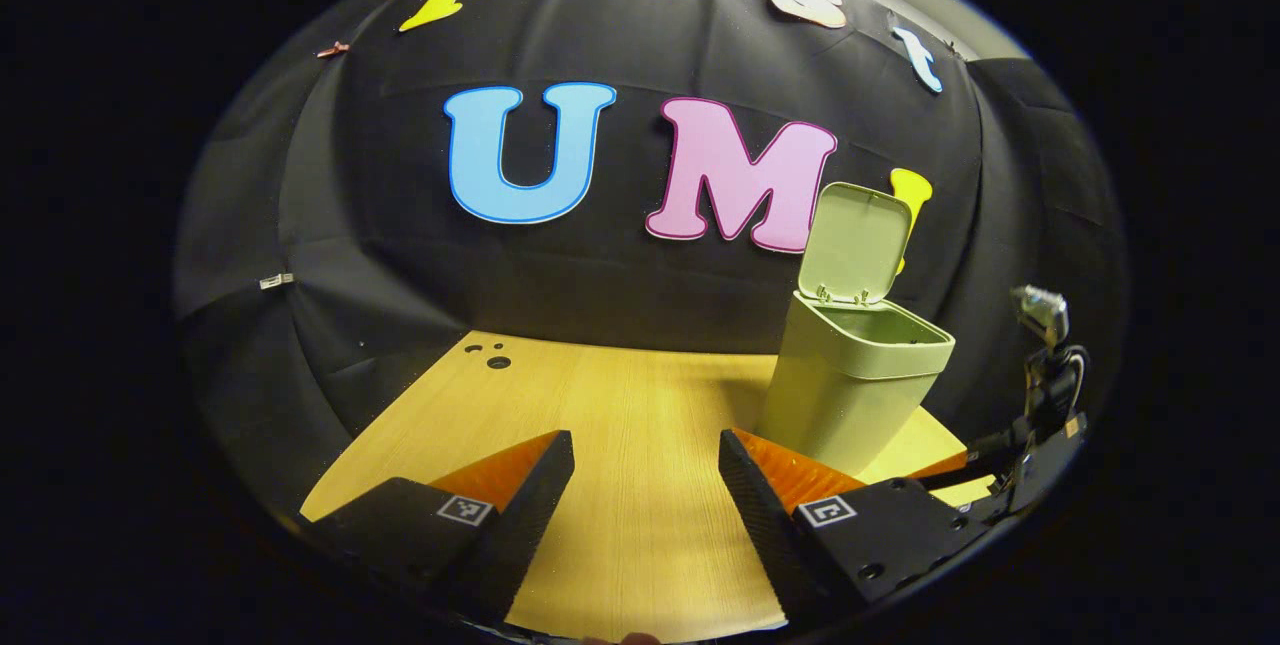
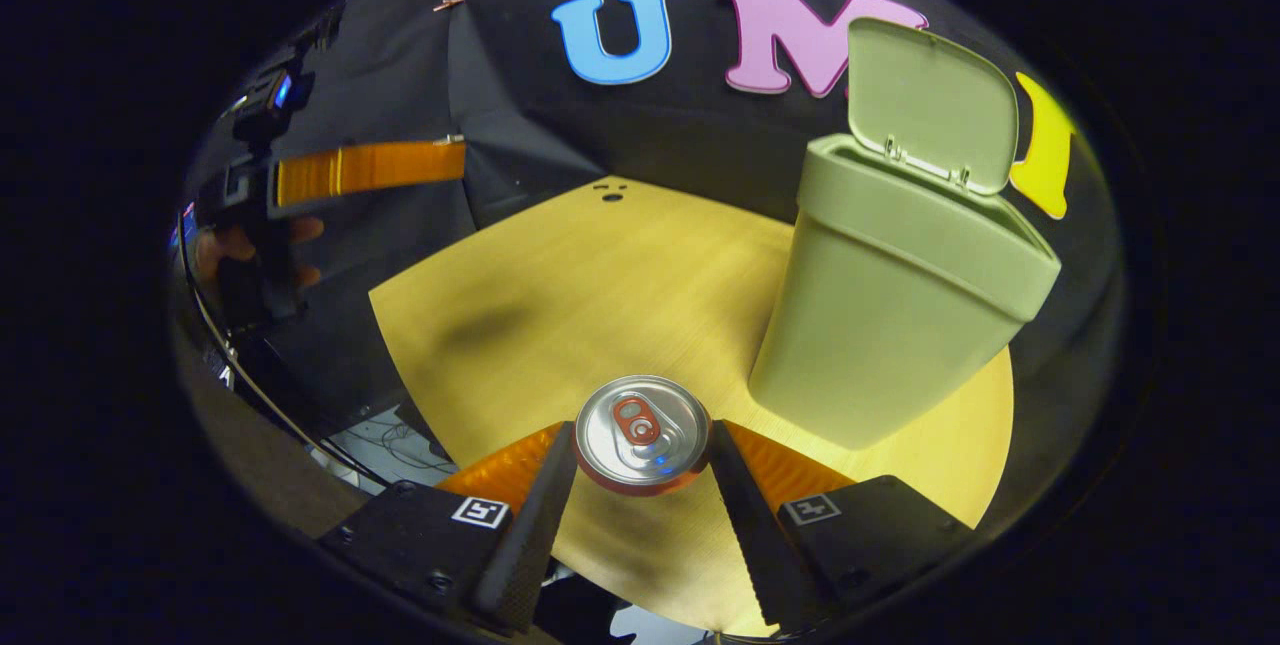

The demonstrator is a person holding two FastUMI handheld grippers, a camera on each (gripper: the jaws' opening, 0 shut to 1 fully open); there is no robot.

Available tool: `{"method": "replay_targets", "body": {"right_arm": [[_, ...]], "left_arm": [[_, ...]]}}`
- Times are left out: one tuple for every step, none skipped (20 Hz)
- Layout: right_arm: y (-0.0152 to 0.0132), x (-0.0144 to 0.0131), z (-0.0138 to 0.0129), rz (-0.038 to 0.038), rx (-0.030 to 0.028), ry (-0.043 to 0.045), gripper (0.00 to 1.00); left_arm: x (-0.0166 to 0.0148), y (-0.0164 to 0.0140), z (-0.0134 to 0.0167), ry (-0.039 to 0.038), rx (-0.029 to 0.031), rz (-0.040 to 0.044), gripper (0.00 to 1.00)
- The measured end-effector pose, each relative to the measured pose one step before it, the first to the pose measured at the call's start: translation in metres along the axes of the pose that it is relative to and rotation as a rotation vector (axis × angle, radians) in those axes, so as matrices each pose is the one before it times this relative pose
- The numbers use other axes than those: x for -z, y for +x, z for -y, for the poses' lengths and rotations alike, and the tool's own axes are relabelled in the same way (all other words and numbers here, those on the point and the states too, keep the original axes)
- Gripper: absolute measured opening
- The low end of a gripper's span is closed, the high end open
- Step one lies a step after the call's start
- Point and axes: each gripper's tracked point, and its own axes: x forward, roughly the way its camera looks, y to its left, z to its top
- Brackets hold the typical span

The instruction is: Press the lid of the desktop garbage bin to open it, pick up the crumpled paper on the desktop and throw it into the bin, then pick up the pop can on the desktop and drop it into the bin, and finally close the garbage bin lid.

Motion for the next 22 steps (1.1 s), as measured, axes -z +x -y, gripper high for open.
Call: {"method": "replay_targets", "body": {"right_arm": [[-0.00521, -0.01475, 0.00026, 0.02919, -0.00015, 0.00206, 0.83], [-0.00511, -0.01425, -0.00024, 0.02859, -0.00176, 0.0059, 0.84], [-0.00617, -0.01489, 0.00027, 0.02965, -0.00056, 0.00823, 0.84], [-0.00618, -0.01613, 0.00104, 0.03173, 0.00138, 0.0092, 0.84], [-0.00413, -0.01579, 0.00111, 0.0324, 0.0009, 0.01021, 0.84], [-0.00319, -0.01606, 0.00172, 0.03383, 0.00424, 0.008, 0.83], [-0.00166, -0.01587, 0.0029, 0.03396, 0.00482, 0.00699, 0.83], [0.00127, -0.01681, 0.00085, 0.0319, 0.00587, 0.00597, 0.83], [0.00047, -0.01505, 0.00404, 0.02697, 0.00496, -0.00055, 0.83], [0.00157, -0.01403, 0.0038, 0.02849, 0.00539, -0.00426, 0.83], [0.00179, -0.01261, 0.00543, 0.02422, 0.00835, -0.00573, 0.83], [0.00035, -0.01164, 0.00618, 0.02105, 0.00691, -0.00398, 0.83], [0.00212, -0.01296, 0.00755, 0.02416, 0.00968, 0.00324, 0.83], [0.00164, -0.01194, 0.00686, 0.02521, 0.00699, 0.01138, 0.83], [0.00197, -0.01249, 0.00872, 0.02717, 0.01444, 0.01013, 0.83], [0.00425, -0.00861, 0.01169, 0.0192, 0.02285, 0.00049, 0.83], [0.00383, -0.00667, 0.01241, 0.00966, 0.02157, -0.00402, 0.83], [0.0028, -0.00472, 0.01063, 0.00509, 0.01945, -0.00327, 0.83], [0.00428, -0.00316, 0.00891, -0.00024, 0.01913, -0.00444, 0.83], [0.00329, -0.00136, 0.00969, 0.0008, 0.01768, -0.00134, 0.83], [0.00452, -0.00079, 0.00895, 0.00197, 0.01927, 0.00539, 0.83], [0.00548, 0.00036, 0.00768, -0.00456, 0.01926, 0.01124, 0.83]], "left_arm": [[0.00027, 0.00083, 0.0001, 0.00021, 0.00094, -0.00094, 0.95], [0.00046, 0.0016, 0.00109, 0.00041, 0.0015, -0.00167, 0.95], [0.00023, 0.00112, 0.00016, 0.00079, 0.00162, -0.00208, 0.95], [-0.00046, 0.00121, 0.00066, 0.00141, 0.00046, 0.00075, 0.95], [0.00035, 0.00125, 0.00056, 0.0006, 0.00143, -0.00096, 0.95], [-0.00009, 0.00124, 0.00008, -0.00094, 0.00092, -0.00009, 0.95], [-0.00006, 0.00029, 0.00068, -0.00131, 0.00215, -0.00022, 0.95], [-0.00031, 0.00149, -0.00011, -0.00079, -0.0012, 0.00005, 0.95], [-0.00035, 0.00099, -0.00061, -0.00039, 0.00027, 0.00066, 0.95], [-0.00055, 0.0009, 0.00014, 0.00036, -0.00038, 0.00016, 0.95], [0.00053, 0.00079, 0.00024, 0.00007, 0.00013, -0.00012, 0.95], [-0.00069, 0.00088, 0.00044, 0.00042, 0.00003, -0.00074, 0.95], [-0.00055, 0.00095, -0.00015, 0.00093, -0.00144, 0.00205, 0.95], [-0.00108, 0.00095, -0.00089, 0.00041, -0.00178, 0.00088, 0.95], [-0.00027, -0.00072, -0.00142, -0.00066, -0.00301, 0.0009, 0.95], [-0.00044, 0.00032, -0.00025, -0.00233, -0.00107, 0.00046, 0.95], [-0.00098, 0.00107, -0.00036, -0.00171, -0.00313, 0.00057, 0.95], [0.0006, 0.00052, -0.00131, -0.00018, -0.0017, -0.00012, 0.95], [-0.00094, 0.00029, -0.00104, 0.00118, -0.00242, 0.0008, 0.95], [-0.00031, 0.00114, 0.00058, 0.00122, -0.00121, 0.00065, 0.95], [-0.00048, 0.00138, 0.00055, 0.00075, -0.00164, -0.0012, 0.95], [0.00086, 0.00102, -0.00164, 0.00001, -0.00418, -0.00185, 0.95]]}}
